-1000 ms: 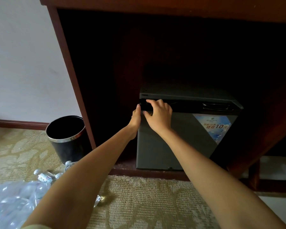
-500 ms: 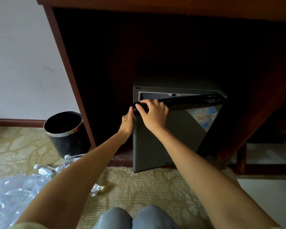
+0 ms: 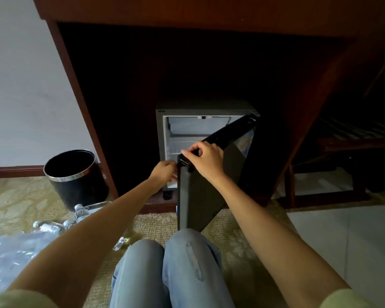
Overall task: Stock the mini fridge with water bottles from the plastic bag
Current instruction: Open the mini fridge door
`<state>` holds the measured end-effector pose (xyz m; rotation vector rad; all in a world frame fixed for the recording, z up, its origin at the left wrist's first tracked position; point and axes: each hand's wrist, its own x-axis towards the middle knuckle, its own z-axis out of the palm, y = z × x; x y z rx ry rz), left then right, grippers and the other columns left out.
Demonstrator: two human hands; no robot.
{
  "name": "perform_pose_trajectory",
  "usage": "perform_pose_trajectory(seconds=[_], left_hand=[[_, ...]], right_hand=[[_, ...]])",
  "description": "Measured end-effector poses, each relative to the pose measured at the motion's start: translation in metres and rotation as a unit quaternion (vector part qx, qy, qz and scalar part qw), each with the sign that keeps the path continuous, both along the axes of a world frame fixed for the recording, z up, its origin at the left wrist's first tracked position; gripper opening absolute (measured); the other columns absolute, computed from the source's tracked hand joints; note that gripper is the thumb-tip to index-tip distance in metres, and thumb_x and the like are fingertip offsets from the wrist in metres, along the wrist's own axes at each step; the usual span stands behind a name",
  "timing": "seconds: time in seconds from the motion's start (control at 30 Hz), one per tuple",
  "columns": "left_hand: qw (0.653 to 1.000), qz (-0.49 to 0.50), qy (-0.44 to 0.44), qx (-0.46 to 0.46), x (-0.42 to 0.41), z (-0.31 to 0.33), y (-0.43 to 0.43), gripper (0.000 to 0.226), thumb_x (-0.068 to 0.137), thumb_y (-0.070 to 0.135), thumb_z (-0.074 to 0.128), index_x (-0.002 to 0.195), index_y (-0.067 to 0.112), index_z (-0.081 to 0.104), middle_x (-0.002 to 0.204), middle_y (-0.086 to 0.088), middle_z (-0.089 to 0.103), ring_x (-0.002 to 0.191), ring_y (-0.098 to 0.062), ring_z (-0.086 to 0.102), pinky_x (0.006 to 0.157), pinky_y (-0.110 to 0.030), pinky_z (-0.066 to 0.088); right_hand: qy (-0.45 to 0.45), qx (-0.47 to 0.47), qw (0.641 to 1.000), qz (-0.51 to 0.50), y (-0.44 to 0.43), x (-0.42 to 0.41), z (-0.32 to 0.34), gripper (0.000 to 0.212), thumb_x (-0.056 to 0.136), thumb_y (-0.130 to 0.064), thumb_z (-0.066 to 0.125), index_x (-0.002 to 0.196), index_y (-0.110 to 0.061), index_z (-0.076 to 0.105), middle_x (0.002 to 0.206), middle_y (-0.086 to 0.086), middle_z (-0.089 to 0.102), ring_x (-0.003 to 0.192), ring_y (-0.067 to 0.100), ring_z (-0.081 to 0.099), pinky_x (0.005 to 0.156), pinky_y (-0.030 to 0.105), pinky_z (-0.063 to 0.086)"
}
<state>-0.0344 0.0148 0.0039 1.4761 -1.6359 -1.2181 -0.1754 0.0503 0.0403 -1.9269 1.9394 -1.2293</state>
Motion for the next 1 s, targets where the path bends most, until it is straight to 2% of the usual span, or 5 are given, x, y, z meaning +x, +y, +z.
perform_pose_trajectory(seconds=[0.23,0.4,0.67,0.77,1.0], left_hand=[[0.988,-0.135,-0.05,0.062,-0.032,0.022,0.053,0.02,0.097,0.016,0.043,0.094,0.013,0.062,0.086,-0.004,0.067,0.074,-0.016,0.065,0.066,-0.023,0.048],[0.974,-0.206,-0.052,0.076,-0.069,0.024,0.08,0.016,0.096,0.025,0.049,0.095,0.015,0.061,0.086,0.0,0.068,0.08,-0.015,0.066,0.084,-0.032,0.051],[0.971,-0.229,0.033,0.067,-0.137,0.029,0.108,0.017,0.095,0.021,0.054,0.109,0.012,0.056,0.101,-0.005,0.065,0.084,-0.017,0.064,0.087,-0.033,0.051],[0.964,-0.238,0.074,0.092,-0.16,0.034,0.114,0.033,0.095,0.023,0.055,0.126,0.017,0.053,0.11,-0.001,0.063,0.09,-0.015,0.064,0.072,-0.024,0.054],[0.947,-0.285,0.081,0.121,-0.211,0.04,0.123,0.054,0.095,0.024,0.056,0.144,0.022,0.036,0.131,-0.005,0.056,0.095,-0.017,0.065,0.079,-0.026,0.054]], right_hand=[[-0.029,0.064,0.997,-0.04,0.052,-0.043,0.009,0.023,0.077,-0.044,0.072,0.067,-0.026,0.061,0.056,-0.013,0.05,0.067,0.009,0.054,0.07,0.029,0.046],[-0.056,0.089,0.994,-0.023,0.092,-0.082,0.016,0.013,0.083,-0.029,0.071,0.082,-0.018,0.063,0.054,-0.009,0.039,0.05,0.005,0.038,0.052,0.019,0.032],[-0.044,0.053,0.997,-0.031,0.14,-0.148,0.017,0.015,0.085,-0.019,0.069,0.1,-0.02,0.073,0.092,-0.007,0.048,0.089,0.005,0.049,0.078,0.003,0.034],[-0.003,0.028,0.995,-0.095,0.151,-0.172,0.013,0.018,0.083,-0.024,0.072,0.101,-0.021,0.075,0.113,-0.005,0.051,0.113,0.009,0.046,0.095,0.017,0.032],[0.033,0.041,0.986,-0.157,0.165,-0.212,0.013,0.014,0.091,-0.024,0.061,0.101,-0.025,0.071,0.112,-0.006,0.061,0.102,0.013,0.059,0.082,0.028,0.05]])
